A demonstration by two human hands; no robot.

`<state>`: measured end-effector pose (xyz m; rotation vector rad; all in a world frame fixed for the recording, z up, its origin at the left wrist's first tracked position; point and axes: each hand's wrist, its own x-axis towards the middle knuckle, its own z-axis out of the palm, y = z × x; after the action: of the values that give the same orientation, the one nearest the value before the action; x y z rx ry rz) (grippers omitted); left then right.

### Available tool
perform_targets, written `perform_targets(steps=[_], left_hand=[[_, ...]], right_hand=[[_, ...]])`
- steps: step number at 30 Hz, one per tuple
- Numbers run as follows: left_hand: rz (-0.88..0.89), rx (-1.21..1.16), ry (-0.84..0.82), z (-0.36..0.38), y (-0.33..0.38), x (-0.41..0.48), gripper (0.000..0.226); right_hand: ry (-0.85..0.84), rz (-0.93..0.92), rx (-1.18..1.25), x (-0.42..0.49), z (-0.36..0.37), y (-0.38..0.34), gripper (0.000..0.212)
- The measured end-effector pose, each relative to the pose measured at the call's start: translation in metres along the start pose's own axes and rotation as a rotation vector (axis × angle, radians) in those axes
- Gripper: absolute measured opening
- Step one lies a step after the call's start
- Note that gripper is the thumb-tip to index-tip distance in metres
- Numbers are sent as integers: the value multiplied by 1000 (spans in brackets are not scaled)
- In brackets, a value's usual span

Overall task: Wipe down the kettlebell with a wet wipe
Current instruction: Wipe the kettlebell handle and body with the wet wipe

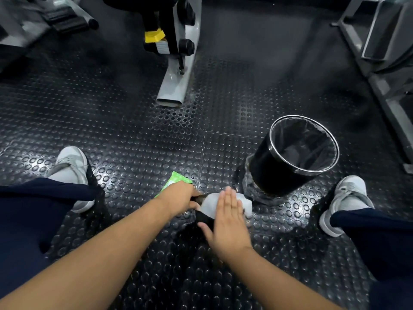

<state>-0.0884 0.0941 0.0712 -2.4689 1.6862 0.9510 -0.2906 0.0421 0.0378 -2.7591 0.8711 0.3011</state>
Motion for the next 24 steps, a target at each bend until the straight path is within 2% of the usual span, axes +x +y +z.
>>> perform_targets(steps=[4, 8, 11, 14, 20, 24], left_hand=[[-20, 94, 39, 3, 0, 0, 11], [-17, 29, 28, 5, -2, 2, 19], [-3, -10, -9, 2, -3, 2, 15], [-25, -15, -8, 4, -4, 3, 37], [4, 12, 25, 5, -5, 4, 10], [3, 39, 59, 6, -5, 2, 17]], right_hand=[[-87, -158, -119, 16, -7, -44, 98], [-96, -218, -187, 3, -7, -18, 94], [-80, -143, -196, -8, -4, 16, 94], [-52, -18, -169, -3, -11, 25, 99], [-127, -51, -74, 5, -24, -10, 102], [-135, -168, -39, -3, -19, -25, 96]])
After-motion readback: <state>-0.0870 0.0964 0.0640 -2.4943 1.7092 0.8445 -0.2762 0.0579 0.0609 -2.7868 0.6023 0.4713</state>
